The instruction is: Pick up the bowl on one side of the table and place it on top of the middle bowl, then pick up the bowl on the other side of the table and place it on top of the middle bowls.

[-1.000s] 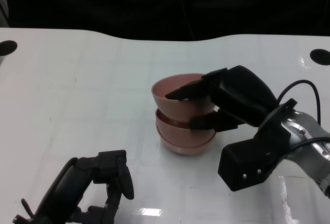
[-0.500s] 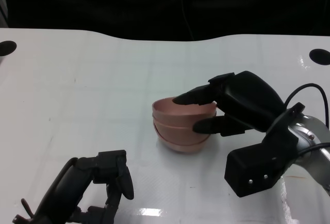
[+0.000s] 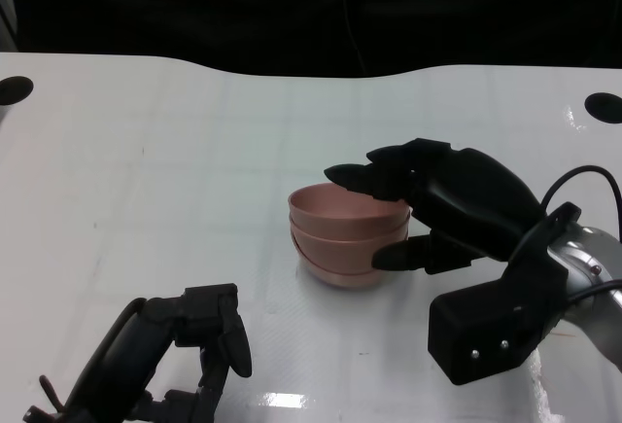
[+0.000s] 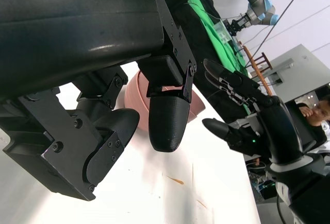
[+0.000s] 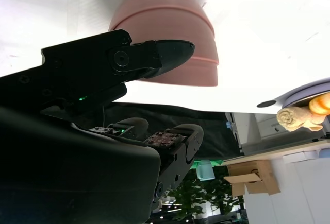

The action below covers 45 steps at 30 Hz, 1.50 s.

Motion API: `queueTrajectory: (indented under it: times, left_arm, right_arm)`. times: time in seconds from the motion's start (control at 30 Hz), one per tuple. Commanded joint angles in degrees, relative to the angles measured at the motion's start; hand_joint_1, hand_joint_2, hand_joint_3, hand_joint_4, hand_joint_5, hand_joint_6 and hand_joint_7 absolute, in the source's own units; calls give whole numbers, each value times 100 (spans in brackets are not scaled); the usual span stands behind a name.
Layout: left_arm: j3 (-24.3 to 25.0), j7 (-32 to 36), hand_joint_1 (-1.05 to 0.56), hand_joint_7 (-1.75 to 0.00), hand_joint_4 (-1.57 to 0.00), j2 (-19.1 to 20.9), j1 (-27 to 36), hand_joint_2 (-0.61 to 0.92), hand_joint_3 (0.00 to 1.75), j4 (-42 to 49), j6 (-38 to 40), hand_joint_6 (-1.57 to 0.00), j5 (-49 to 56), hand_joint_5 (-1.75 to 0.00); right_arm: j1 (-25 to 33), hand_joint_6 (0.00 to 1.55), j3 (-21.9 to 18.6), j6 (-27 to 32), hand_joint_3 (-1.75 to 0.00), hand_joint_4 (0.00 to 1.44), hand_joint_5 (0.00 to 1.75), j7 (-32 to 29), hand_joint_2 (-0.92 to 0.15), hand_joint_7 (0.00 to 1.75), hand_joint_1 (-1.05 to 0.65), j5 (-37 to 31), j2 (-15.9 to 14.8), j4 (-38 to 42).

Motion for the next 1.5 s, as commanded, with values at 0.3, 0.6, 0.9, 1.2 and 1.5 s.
queueTrajectory:
  times: [0.3,0.6,0.9,1.2,1.5]
  left_arm:
    - [42,60,0,-151,-92,42,-42,23,165,25,-25,-86,-5,-173]
    - [61,73,0,-151,-92,44,-76,23,165,63,-60,-86,1,-174]
    - [79,67,0,-150,-93,64,-81,21,168,69,-31,-87,-4,-173]
    - [115,18,1,-151,-92,57,-23,23,168,40,24,-87,-161,-174]
    - [103,-22,0,-153,-90,46,-15,26,164,-23,158,-85,-336,-175]
  right_arm:
    - [1046,34,-644,-585,-25,1,72,-860,-92,4,-62,265,-246,-735]
    - [2236,60,-1177,-770,-9,24,91,-679,-91,18,-30,1135,-300,-1558]
    - [2977,84,-1457,-1395,-62,65,115,-378,-63,60,5,2312,-87,-1847]
    - [3093,98,-1620,-2287,-155,98,144,-568,-16,106,26,2333,279,-1221]
    - [2795,97,-1541,-2390,-175,99,173,120,-12,139,36,3045,218,-539]
